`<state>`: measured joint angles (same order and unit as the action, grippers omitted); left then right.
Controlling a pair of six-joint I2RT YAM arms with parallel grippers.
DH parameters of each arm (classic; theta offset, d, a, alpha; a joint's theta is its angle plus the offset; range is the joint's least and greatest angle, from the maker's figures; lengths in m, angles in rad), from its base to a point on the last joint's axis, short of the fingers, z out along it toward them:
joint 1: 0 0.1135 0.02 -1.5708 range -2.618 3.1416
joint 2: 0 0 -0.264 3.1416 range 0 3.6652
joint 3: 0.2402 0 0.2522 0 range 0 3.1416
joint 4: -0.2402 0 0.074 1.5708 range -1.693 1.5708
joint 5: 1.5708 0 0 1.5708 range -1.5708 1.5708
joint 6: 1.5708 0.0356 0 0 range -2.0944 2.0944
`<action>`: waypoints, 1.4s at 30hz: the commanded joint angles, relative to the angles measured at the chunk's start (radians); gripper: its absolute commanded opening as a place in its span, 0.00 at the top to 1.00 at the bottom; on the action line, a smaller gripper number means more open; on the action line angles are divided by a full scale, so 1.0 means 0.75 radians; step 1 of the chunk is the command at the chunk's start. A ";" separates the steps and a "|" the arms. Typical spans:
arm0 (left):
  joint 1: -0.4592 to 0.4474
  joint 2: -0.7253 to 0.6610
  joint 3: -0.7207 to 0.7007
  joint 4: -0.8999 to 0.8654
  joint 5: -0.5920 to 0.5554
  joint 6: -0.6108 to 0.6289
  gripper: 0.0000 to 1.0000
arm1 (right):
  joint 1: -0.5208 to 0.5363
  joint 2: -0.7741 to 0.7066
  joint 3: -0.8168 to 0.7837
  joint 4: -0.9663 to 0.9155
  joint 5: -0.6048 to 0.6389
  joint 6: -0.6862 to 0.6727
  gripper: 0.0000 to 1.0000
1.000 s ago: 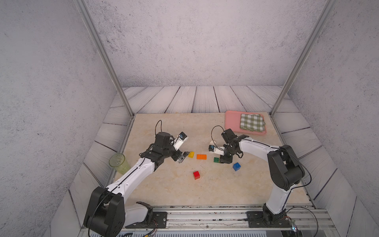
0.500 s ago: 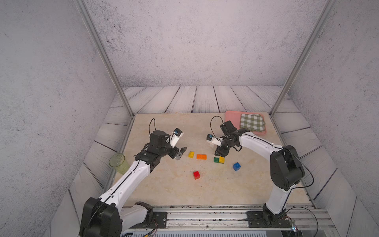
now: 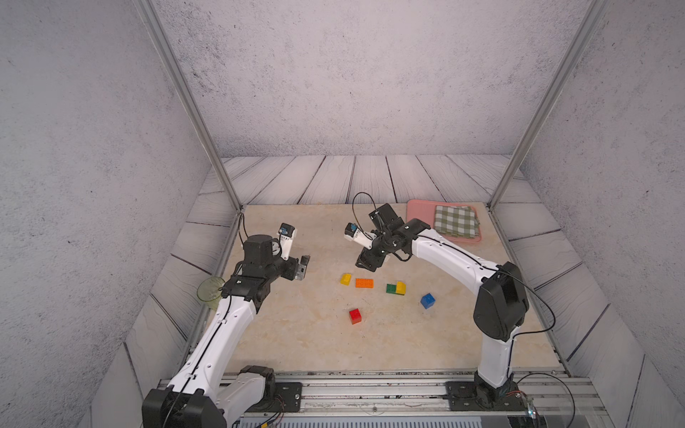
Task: Assemble a fork with lego
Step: Pick up the lego brick from the center of the board.
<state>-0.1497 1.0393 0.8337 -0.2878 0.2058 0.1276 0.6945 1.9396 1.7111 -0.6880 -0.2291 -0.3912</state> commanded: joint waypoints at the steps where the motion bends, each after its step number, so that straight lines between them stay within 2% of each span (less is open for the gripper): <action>1: 0.009 -0.061 -0.069 -0.050 -0.069 -0.084 0.02 | 0.037 0.115 0.039 -0.061 0.037 0.057 0.19; 6: 0.010 -0.118 -0.147 -0.034 -0.096 -0.111 0.02 | 0.093 0.200 0.044 -0.023 0.066 0.095 0.19; 13: 0.010 -0.104 -0.183 0.000 -0.067 -0.099 0.02 | 0.138 0.321 0.099 -0.002 0.077 0.125 0.19; 29: 0.010 -0.065 -0.200 0.035 -0.013 -0.072 0.02 | 0.148 0.471 0.166 0.020 0.101 0.141 0.20; 42: 0.009 -0.036 -0.193 0.038 0.001 -0.058 0.02 | 0.146 0.490 0.178 0.028 0.026 0.111 0.37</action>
<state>-0.1478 1.0065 0.6910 -0.2802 0.1913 0.0719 0.8032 2.2795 1.8320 -0.6590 -0.1856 -0.2955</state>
